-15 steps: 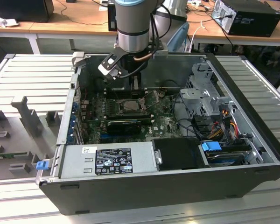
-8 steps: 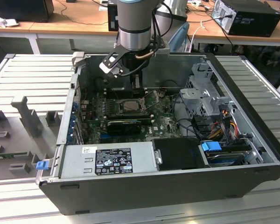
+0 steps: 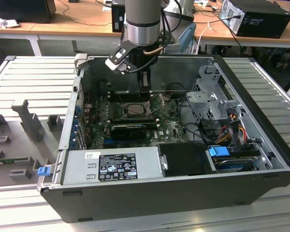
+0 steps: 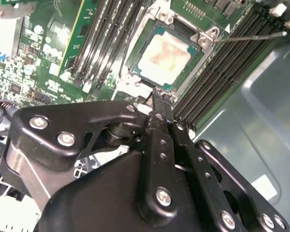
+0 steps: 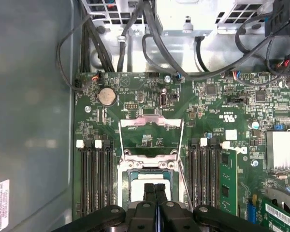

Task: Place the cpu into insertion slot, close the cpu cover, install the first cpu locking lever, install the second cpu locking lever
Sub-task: 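Close the cpu cover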

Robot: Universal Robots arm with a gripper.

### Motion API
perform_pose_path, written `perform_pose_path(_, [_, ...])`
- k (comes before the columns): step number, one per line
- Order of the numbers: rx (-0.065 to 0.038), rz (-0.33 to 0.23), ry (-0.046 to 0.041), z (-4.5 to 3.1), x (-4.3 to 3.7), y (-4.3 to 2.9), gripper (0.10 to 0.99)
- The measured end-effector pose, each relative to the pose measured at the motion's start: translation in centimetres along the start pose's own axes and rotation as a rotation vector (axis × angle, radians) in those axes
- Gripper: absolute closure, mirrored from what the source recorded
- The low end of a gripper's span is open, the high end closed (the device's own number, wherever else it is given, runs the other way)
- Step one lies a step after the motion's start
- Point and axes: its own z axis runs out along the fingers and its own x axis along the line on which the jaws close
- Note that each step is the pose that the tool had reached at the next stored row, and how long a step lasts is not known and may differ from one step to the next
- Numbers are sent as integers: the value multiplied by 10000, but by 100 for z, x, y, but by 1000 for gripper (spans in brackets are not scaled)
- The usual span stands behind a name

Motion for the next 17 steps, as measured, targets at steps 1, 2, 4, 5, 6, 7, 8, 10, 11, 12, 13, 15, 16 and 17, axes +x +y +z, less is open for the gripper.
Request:
perform_pose_path(1, [-2,-2,3,-14,1,8,980])
perform_pose_path(2, [0,-2,0,-13,1,37,980])
perform_pose_path(4, [0,-1,0,-11,1,66,980])
perform_pose_path(5, [-1,-2,1,-10,1,74,980])
perform_pose_path(6, [0,-1,1,-9,1,79,980])
perform_pose_path(7, [0,-1,0,-9,1,85,980])
perform_pose_path(8, [-1,-1,0,-9,1,89,980])
perform_pose_path(10, [0,-2,0,-8,1,100,980])
perform_pose_path(11, [-1,-1,1,-7,2,106,980])
perform_pose_path(12, [-1,-2,1,-7,2,111,980])
perform_pose_path(13, [0,-2,1,-6,2,119,980])
perform_pose_path(15, [0,-1,1,-5,2,134,980])
perform_pose_path(16, [0,-1,1,-5,2,142,980])
perform_pose_path(17, [0,-1,0,-5,2,147,980])
